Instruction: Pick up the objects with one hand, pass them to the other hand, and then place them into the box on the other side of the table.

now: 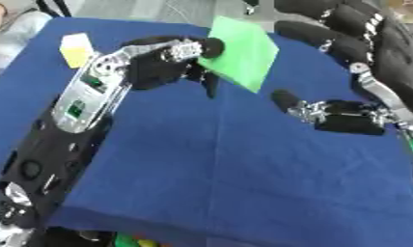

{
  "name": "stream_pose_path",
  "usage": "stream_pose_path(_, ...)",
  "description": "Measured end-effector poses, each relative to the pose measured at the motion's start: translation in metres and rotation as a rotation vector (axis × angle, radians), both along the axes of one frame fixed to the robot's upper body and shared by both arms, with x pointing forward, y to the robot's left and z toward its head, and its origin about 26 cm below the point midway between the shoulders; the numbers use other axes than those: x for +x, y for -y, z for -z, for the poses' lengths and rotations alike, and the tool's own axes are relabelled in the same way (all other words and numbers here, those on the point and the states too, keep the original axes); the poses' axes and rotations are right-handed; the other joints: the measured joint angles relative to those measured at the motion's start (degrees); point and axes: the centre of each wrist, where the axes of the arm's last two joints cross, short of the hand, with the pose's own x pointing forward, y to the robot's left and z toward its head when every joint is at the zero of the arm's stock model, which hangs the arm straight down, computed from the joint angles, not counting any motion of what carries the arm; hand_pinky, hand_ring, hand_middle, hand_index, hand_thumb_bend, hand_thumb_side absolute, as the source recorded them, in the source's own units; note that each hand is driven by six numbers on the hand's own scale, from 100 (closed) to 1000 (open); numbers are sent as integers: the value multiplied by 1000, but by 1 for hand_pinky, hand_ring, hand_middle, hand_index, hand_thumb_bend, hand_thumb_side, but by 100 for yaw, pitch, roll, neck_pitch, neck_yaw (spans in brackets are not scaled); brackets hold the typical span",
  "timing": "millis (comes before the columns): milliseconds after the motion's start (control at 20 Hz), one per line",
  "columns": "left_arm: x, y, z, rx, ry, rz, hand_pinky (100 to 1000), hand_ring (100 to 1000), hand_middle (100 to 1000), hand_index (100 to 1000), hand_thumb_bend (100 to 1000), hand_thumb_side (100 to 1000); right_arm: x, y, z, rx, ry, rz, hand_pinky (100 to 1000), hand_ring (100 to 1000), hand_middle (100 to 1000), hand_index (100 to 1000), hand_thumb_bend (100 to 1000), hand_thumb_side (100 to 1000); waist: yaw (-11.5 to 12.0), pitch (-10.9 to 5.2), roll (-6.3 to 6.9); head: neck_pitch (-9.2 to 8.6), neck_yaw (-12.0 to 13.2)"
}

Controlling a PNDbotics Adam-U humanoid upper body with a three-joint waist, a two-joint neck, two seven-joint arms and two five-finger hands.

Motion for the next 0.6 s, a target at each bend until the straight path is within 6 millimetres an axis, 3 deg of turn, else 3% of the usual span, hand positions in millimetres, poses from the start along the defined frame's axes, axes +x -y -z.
stream_pose_path(600, -6, 16, -7, -71, 83, 10, 703, 517, 440, 593, 100, 775, -3, -4, 0, 19, -57, 17, 885, 905, 924, 949, 251, 166, -11, 7, -30, 0, -50)
